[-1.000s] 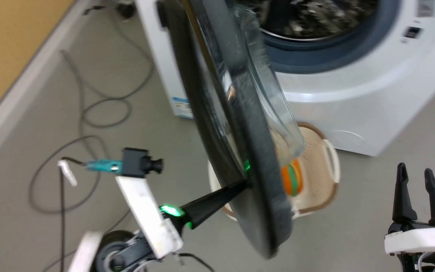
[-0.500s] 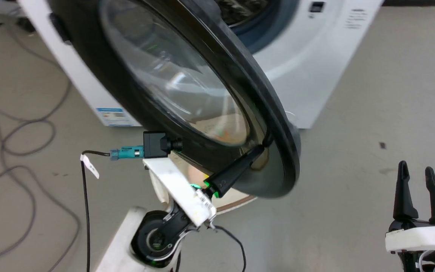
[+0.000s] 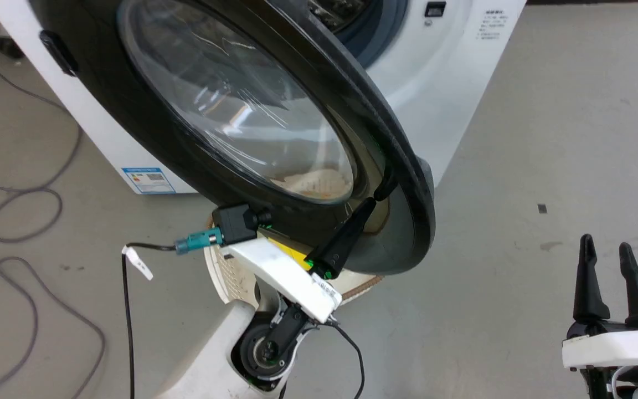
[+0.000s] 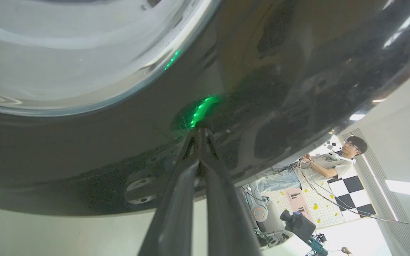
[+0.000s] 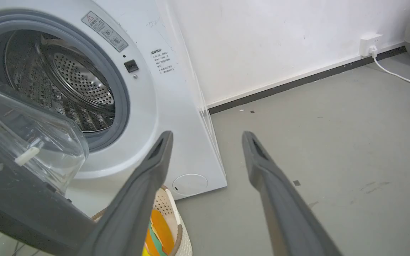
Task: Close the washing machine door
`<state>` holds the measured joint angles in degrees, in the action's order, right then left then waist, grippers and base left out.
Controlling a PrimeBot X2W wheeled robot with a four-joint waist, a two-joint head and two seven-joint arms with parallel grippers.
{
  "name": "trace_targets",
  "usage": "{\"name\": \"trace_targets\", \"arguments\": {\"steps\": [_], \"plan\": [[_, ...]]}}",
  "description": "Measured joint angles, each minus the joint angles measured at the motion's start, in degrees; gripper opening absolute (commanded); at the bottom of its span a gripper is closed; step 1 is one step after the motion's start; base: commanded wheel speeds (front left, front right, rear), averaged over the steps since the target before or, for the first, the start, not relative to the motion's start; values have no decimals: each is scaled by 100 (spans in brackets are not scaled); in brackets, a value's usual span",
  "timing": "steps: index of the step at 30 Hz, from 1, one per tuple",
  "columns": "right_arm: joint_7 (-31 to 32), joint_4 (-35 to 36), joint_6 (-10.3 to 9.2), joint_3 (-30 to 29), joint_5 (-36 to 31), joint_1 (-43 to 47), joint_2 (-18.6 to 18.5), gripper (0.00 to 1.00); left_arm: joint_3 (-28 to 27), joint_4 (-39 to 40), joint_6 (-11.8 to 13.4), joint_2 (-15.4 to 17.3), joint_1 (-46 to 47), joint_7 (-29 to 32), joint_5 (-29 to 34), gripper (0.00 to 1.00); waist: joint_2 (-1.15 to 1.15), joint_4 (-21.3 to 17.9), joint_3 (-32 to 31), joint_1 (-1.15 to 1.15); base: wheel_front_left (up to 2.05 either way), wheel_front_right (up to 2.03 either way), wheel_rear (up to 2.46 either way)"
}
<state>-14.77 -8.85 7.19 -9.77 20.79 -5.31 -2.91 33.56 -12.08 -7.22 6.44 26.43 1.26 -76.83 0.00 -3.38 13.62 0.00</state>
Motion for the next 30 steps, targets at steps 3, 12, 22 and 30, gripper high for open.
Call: {"name": "trace_targets", "arguments": {"steps": [3,12,22,30], "plan": [[0,51,0,-8,69,6,0,100,240,-45,0,115,13,-344,5,0,0,62,-106,0,0,0,0],[1,393,0,-166,194,23,1,100,610,-601,1,608,29,-1548,1176,100,0,278,-502,0,0,0,0],[0,753,0,-285,78,32,2,100,-1129,110,1188,416,-271,-1595,4757,100,0,506,-758,0,0,0,0],[-1,1060,0,-259,-134,-141,2,100,-1971,869,1724,397,-1025,-1595,6273,100,0,610,-834,-1,0,0,0]]}}
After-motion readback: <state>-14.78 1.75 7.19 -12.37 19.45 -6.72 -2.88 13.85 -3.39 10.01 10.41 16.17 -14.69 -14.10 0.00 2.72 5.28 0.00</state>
